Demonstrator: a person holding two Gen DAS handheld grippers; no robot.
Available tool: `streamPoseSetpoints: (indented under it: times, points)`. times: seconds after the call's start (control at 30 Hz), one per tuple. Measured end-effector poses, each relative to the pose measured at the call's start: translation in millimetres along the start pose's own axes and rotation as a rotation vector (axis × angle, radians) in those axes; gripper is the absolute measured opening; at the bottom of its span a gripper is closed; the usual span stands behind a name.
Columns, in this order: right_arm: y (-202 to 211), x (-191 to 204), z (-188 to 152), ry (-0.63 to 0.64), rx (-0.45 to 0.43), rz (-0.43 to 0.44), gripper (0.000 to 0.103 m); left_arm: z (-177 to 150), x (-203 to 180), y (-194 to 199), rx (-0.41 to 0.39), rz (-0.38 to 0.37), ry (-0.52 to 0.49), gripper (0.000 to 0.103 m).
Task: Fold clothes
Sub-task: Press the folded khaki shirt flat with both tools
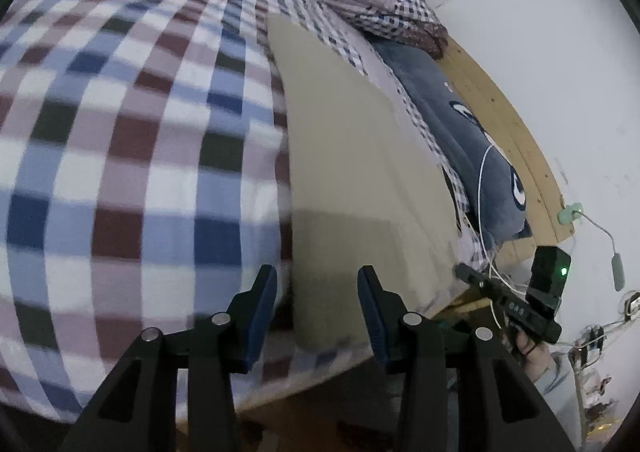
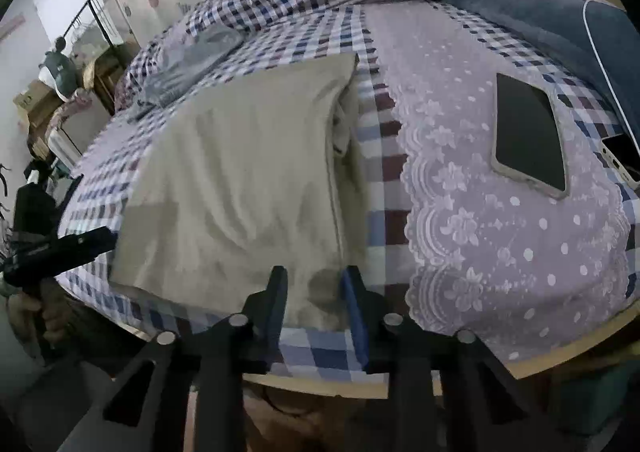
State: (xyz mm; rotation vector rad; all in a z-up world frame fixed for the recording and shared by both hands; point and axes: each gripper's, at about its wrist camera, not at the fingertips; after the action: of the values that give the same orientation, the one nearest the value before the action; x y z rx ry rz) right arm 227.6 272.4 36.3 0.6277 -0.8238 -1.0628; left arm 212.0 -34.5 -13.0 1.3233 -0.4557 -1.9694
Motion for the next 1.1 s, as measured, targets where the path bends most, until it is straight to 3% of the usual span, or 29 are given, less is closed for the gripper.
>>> streamPoseSetpoints:
  times: [0.13, 0.2, 0.23, 0.47, 0.63, 0.7, 0.83, 0.9, 1.03, 1.1]
  points:
    - [-2, 1, -3, 0.007, 0.009, -0.012, 0.020, -6, -4, -14, 0.043, -0.001, -0.017, 0.045]
    - [-6, 2, -4, 0.020, 0.023, -0.030, 0.014, -7, 1, -18, 0.057, -0.012, 0.009, 0.025]
    - [-8, 3, -5, 0.029, 0.032, -0.043, 0.004, -7, 6, -20, 0.070, -0.006, 0.036, 0.012]
    - [11, 3, -11, 0.043, -0.032, -0.115, 0.000, -18, -13, 0, 0.015, -0.038, -0.018, 0.004]
    - [6, -13, -14, -0.022, 0.015, -0.156, 0.000, -20, -3, -17, 0.085, 0.036, 0.019, 0.005]
    - [-2, -15, -15, -0.023, 0.053, -0.251, 0.001, -21, -3, -17, 0.086, 0.042, 0.019, 0.005]
    - [6, -24, -10, -0.081, 0.012, -0.292, 0.004, -25, -6, -14, 0.082, 0.049, 0.006, 0.006]
    - [10, -25, -6, -0.111, -0.024, -0.286, 0.005, -27, -4, -8, 0.072, 0.048, 0.002, 0.011]
    - [16, -18, 1, -0.136, -0.103, -0.243, 0.010, -30, -3, 4, 0.027, 0.037, -0.005, 0.037]
    - [15, -13, 5, -0.133, -0.149, -0.210, 0.019, -29, -1, 10, 0.002, 0.036, -0.011, 0.044]
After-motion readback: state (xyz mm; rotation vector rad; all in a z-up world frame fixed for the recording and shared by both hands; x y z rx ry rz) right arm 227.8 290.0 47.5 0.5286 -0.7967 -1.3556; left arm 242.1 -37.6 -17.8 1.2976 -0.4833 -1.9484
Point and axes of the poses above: each gripper's, at about its wrist camera, not at the fingertips, and y roughly against the way its jaws point, x to its left, z to its top, and after that the axes turned 2 degrees about -y, right-handed
